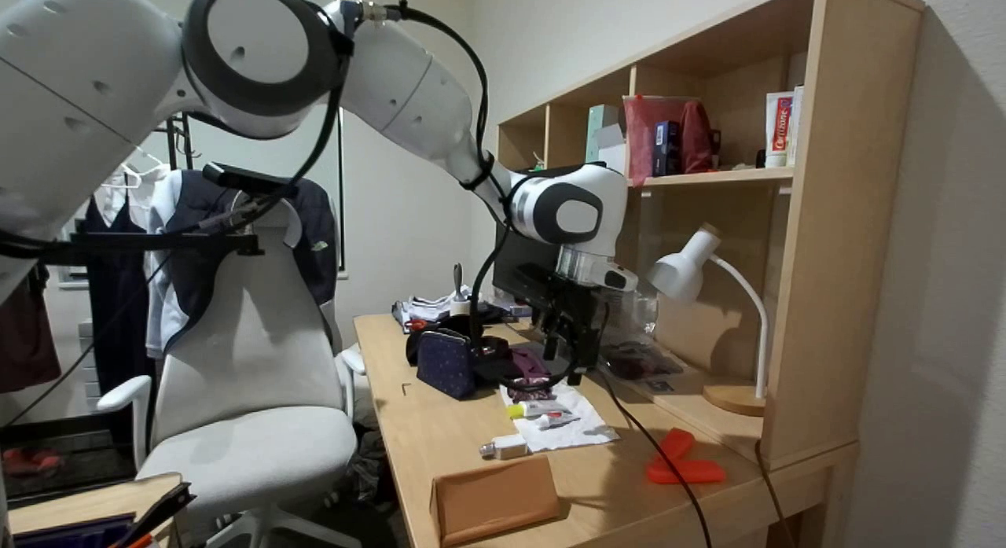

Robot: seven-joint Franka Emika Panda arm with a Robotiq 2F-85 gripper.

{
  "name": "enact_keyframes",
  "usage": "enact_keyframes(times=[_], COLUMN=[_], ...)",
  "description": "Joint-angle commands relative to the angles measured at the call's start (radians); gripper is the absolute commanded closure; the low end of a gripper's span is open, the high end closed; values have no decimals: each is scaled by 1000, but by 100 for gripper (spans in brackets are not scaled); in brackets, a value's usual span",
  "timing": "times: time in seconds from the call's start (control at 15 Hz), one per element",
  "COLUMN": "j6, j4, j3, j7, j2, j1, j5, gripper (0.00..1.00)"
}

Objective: Put the case on the cloth directly on the table

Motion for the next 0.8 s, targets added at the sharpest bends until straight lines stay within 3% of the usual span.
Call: enact_keyframes(times=[0.0,0.47,0.53,0.73], j6=[87,18,10,9], j4=[-244,-611,-474,-579], j3=[24,31,24,24], j7=[-32,-86,-48,-53], j2=[-174,-439,-341,-410], j1=[-15,-26,-15,-15], j5=[0,26,0,2], gripper=[0,0,0,0])
